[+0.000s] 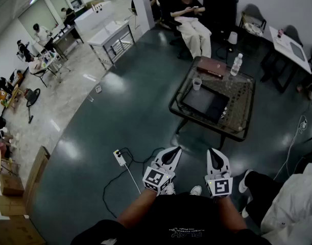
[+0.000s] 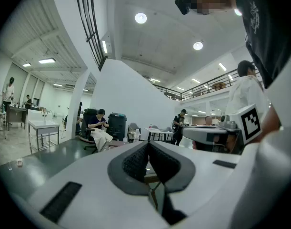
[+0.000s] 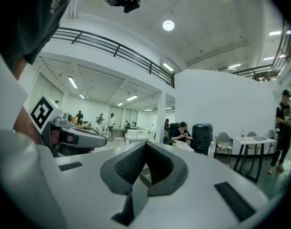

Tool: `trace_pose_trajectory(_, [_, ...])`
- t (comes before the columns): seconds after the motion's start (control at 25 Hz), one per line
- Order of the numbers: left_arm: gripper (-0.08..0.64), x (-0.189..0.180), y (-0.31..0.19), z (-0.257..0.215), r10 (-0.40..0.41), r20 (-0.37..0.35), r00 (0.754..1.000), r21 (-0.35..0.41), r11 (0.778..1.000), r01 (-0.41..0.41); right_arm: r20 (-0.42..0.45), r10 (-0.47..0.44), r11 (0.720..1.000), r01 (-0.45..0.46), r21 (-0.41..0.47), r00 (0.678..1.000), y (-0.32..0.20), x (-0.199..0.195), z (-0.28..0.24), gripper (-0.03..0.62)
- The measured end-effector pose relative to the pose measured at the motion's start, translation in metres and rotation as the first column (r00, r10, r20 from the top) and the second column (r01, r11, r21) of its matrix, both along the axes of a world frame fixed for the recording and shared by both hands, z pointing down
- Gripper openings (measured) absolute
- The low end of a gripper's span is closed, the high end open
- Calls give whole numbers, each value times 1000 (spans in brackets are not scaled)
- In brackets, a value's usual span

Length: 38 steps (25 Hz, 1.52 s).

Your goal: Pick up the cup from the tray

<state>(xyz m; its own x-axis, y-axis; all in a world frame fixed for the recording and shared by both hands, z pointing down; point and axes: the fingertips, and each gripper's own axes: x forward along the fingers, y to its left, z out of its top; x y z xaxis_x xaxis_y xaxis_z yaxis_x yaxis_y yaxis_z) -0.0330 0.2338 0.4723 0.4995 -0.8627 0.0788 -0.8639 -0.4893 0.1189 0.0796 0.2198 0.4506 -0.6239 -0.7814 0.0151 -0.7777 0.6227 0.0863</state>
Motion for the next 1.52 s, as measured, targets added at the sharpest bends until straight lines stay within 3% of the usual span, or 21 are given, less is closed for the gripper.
trace_pose_trajectory(0.2, [11, 12, 0, -1, -2, 7, 1000, -3, 1000, 2, -56, -10, 1000, 9, -20, 998, -2, 8, -5, 8])
trace_pose_trajectory(0.92, [11, 11, 7, 4, -24, 18, 1000, -7, 1000, 24, 4, -43, 999, 43, -3, 999, 3, 5, -7, 8])
trace_pose_trajectory(1.52, [11, -38, 2, -1, -3, 18, 1000, 13, 1000, 3, -17, -17, 999, 18, 31, 1000, 6, -42, -9, 8])
